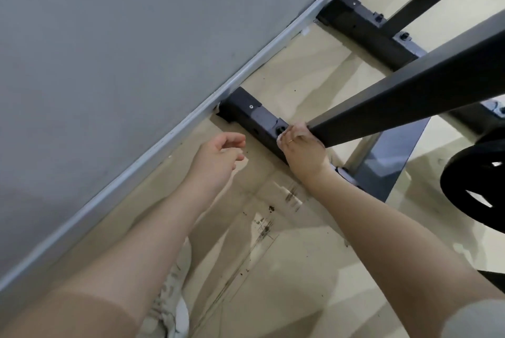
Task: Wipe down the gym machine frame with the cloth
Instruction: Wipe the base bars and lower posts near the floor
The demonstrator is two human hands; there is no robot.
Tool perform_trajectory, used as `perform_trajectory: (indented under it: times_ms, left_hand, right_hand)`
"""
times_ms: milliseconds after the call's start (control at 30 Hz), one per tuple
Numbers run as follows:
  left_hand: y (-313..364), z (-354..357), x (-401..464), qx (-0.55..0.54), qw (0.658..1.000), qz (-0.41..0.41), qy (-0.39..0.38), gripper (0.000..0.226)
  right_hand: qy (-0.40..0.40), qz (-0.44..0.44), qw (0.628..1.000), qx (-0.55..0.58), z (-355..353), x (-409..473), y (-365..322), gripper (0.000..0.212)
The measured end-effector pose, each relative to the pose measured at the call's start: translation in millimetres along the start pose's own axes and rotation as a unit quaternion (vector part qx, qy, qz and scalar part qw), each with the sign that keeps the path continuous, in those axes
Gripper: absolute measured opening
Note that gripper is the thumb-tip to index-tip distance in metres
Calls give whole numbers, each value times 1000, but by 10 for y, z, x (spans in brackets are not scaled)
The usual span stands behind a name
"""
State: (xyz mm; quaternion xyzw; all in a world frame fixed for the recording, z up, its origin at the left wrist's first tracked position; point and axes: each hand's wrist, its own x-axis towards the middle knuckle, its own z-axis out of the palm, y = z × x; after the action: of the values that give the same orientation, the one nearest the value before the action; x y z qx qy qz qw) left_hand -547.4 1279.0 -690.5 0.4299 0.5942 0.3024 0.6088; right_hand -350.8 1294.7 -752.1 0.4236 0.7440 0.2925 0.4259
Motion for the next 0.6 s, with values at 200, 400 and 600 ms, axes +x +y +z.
perform_trajectory:
  times_ms: [200,400,600]
  left_hand:
    - [982,271,-39,36,995,78,-60,43]
    - [1846,774,-469,199,927,257,-186,54]
    - [1759,931,-652,257,908,264,-199,61]
  right_hand:
    - [77,13,990,116,-345,-692,914,43]
    - [183,23,898,399,-611,-1382,1213,18]
    - [-29,375,567,733,-350,-1568,1018,17]
